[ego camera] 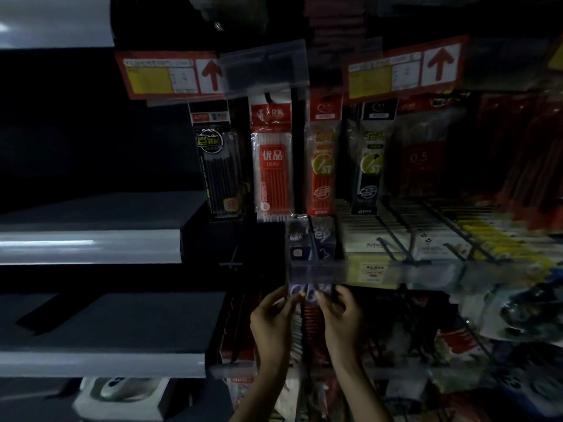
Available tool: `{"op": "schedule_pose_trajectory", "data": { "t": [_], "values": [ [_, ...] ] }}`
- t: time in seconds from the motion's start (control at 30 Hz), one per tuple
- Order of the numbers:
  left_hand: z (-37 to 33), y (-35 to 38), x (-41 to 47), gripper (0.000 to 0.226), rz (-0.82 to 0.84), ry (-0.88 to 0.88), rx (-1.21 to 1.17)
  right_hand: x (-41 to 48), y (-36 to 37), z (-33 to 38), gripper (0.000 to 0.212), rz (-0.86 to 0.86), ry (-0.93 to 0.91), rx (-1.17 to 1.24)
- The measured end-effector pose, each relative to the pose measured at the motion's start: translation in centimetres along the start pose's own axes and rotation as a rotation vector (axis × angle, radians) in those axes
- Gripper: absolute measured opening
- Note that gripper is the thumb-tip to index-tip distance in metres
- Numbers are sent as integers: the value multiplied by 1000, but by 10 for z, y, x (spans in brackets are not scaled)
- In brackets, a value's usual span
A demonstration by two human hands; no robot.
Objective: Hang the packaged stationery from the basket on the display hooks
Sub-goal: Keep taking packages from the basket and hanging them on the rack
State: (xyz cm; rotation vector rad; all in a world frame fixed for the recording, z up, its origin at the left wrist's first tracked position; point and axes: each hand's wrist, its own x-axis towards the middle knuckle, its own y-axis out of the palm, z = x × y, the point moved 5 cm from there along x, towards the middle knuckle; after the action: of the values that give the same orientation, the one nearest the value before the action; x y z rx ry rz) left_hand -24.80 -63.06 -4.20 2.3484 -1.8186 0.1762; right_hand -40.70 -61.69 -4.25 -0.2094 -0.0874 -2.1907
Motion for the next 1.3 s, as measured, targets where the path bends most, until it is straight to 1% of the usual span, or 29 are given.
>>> {"op": "schedule_pose_trajectory", "data": {
  "t": [0.1,0.2,0.3,0.4,0.5,0.6,0.83,0.93,1.0,1.07,1.13,1.23,1.3],
  "values": [
    [3,-1,3,27,3,-13,17,0,2,-4,43,-4,7,-3],
    [5,-3,1,23,-2,-3,42,-3,1,-7,45,12,16,26],
    [1,-4,0,20,-3,21,56,-2,1,-7,43,35,21,34],
    [1,-3,0,23,9,11,67,-2,1,-5,44,30,12,41],
    [-2,-2,2,22,13,10,58,-2,1,-3,39,1,-4,33],
    [-3,-2,4,17,16,4,62,-1,2,1,33,-9,-30,8],
    [1,1,4,27,112,15,122,-6,-3,4,40,-18,-64,-31],
    [1,-2,2,34,126,16,141,-10,-7,5,47,-22,-82,-73],
    [-2,-2,-4,33,143,35,138,-16,-7,2,52,-9,-90,-72],
    [-9,1,-17,33,193,54,112,-23,-7,1,57,-7,-138,-130],
    [-13,3,-29,40,239,63,90,-29,-5,2,61,26,-159,-169],
    [-14,5,-37,47,251,50,80,-35,0,5,64,119,-160,-126],
    [-16,4,-39,47,243,58,75,-34,-1,3,65,114,-151,-113]
  ]
}}
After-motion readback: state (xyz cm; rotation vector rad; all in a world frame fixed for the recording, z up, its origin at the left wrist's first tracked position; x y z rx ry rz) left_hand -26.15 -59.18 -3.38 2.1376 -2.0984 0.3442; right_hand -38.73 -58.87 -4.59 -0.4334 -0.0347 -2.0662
